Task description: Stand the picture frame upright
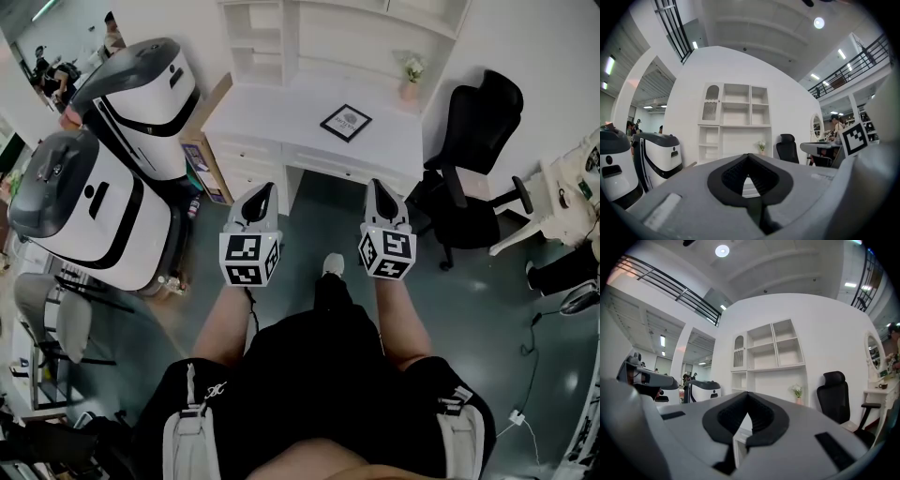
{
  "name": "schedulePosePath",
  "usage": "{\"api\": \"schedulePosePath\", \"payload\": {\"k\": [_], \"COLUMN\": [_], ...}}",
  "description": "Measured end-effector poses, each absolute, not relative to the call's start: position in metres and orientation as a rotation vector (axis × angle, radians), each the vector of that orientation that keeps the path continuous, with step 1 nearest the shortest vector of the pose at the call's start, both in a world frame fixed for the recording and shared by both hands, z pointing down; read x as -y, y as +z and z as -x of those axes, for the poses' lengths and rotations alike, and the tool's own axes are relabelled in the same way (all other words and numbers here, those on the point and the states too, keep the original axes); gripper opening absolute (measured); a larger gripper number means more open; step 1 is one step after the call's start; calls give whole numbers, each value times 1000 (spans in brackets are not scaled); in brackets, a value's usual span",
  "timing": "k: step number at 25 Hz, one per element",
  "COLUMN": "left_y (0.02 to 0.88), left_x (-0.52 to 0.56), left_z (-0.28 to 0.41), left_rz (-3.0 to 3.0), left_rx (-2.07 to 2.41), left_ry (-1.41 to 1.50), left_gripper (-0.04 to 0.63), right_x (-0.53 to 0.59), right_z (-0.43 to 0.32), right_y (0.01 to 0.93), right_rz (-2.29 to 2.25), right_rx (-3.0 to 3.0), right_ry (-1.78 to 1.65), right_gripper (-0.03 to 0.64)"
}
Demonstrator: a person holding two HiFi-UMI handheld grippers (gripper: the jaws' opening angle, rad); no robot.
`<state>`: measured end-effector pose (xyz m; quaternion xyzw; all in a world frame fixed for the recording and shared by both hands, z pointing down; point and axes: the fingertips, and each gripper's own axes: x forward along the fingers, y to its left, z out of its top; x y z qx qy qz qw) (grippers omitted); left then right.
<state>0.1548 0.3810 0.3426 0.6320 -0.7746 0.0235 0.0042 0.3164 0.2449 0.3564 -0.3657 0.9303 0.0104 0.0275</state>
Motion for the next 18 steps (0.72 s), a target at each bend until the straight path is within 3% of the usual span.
{"api": "schedulePosePath", "payload": {"k": [8,18], "left_y": [346,356], "left_x": [-334,-190], "left_z": [-122,-61], "left_rz": [-1970,-1941], "left_rx": [2458,2434], "left_ry": [80,64], "left_gripper": [14,14], "right_x": [-191,-40], "right_z": [-283,-227], "right_y": [363,370], "right_rz": [1110,1125], "right_rx": [-2869,-2890], "right_ry": [30,-2], "right_gripper": [0,0]}}
